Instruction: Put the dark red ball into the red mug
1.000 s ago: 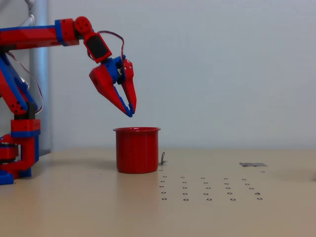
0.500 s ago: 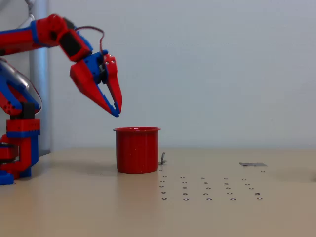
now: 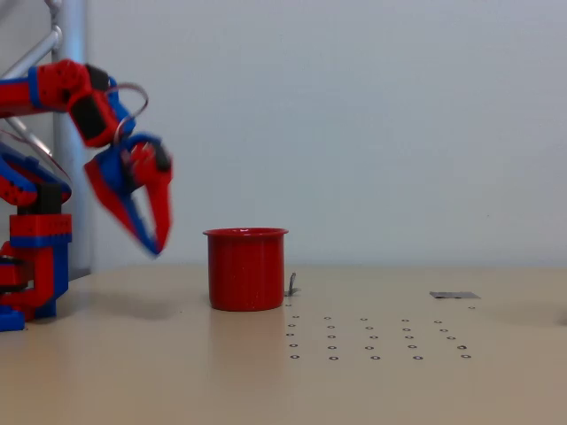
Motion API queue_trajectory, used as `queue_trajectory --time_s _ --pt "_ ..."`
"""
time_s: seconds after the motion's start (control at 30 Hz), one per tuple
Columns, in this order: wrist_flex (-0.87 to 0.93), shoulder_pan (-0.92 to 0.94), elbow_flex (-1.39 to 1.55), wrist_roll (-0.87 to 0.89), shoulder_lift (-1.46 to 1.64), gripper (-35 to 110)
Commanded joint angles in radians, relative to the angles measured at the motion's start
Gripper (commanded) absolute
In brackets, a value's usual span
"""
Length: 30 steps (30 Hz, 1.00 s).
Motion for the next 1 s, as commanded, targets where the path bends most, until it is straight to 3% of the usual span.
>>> queue_trajectory --time_s 0.0,0.13,0.63,0.97 --pt "0.049 -0.060 0.023 0.098 0.092 -2" --pt "0.054 -0.135 0.175 0.144 0.267 -2" --pt "0.015 -0.156 0.615 -0.021 0.756 -2" --pt "0.051 -0.146 0.627 -0.017 0.821 -2"
